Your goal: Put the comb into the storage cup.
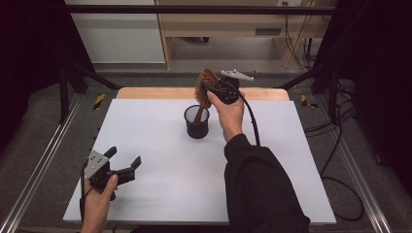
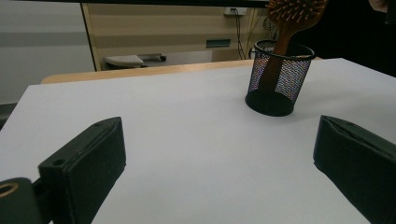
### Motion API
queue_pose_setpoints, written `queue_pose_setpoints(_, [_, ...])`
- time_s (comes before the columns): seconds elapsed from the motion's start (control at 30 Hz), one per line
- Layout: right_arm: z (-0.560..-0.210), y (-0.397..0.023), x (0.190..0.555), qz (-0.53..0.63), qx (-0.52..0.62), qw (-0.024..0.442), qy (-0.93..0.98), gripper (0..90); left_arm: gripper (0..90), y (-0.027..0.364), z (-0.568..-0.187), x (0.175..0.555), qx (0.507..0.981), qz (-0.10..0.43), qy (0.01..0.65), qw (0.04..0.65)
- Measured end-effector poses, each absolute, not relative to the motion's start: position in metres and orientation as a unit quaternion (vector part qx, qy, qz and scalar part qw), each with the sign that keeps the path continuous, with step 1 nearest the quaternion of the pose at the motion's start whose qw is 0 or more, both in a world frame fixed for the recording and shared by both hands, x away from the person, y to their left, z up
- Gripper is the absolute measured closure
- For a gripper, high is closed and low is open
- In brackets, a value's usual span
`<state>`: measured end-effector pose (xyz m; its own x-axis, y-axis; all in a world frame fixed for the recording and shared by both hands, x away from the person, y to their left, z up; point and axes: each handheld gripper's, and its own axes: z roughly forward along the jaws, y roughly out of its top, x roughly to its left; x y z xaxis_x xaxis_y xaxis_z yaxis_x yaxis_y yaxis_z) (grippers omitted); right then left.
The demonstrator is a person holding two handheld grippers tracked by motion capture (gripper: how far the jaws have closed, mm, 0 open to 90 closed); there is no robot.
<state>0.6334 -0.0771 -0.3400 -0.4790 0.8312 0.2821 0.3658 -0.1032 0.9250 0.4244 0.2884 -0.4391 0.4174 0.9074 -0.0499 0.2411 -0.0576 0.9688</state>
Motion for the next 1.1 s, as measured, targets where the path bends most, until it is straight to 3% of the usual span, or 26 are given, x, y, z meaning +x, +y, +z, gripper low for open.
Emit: queue_pose_setpoints(1.1, [-0.354,-0.076,0.632,0.592,0.475,0.15,0.634,51.2,2.9,0.288,-0.439,0.425,0.656,0.313,0.438,0.528])
